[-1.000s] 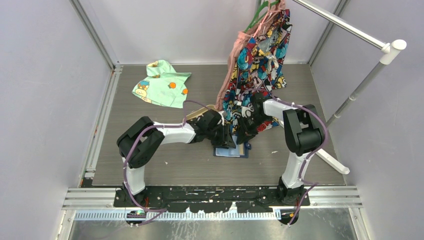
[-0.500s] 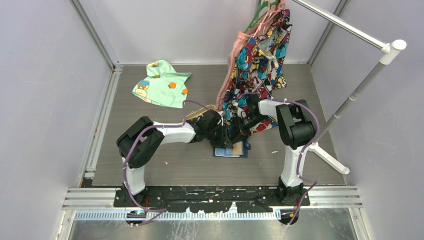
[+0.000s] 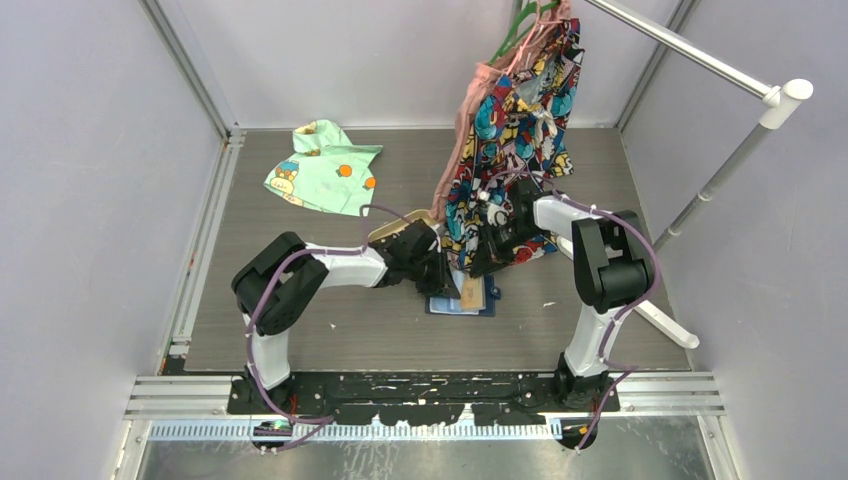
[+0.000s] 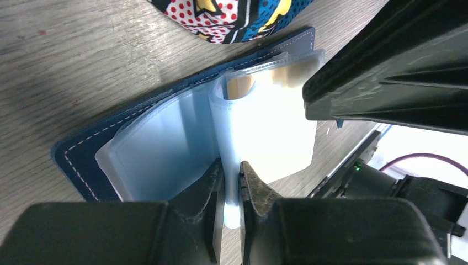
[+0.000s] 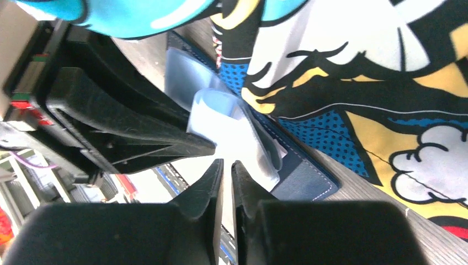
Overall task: Put the credit cards into the card holder
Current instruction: Insert the credit card into the card holder.
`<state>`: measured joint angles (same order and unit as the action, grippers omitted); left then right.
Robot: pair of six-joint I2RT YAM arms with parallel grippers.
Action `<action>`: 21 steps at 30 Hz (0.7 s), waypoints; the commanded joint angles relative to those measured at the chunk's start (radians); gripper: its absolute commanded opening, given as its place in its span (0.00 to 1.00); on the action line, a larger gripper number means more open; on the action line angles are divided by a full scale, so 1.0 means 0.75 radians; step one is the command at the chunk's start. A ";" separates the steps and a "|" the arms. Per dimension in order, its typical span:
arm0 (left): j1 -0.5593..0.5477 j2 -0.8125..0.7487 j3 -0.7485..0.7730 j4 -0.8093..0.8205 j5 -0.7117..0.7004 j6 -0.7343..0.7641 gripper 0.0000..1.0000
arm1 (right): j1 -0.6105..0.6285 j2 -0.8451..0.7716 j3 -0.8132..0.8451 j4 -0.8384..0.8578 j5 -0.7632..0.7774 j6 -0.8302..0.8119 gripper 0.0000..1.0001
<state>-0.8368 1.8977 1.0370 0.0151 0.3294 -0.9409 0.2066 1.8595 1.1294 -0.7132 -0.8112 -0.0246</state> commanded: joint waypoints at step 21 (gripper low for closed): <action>0.058 -0.191 -0.126 0.135 0.022 -0.056 0.55 | 0.148 0.133 -0.020 0.251 -0.112 0.303 0.07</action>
<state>-0.8021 1.8561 0.9268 0.2173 0.4103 -1.0477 0.3233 1.9499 1.1275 -0.6056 -0.7723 0.1490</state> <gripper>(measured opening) 0.520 0.070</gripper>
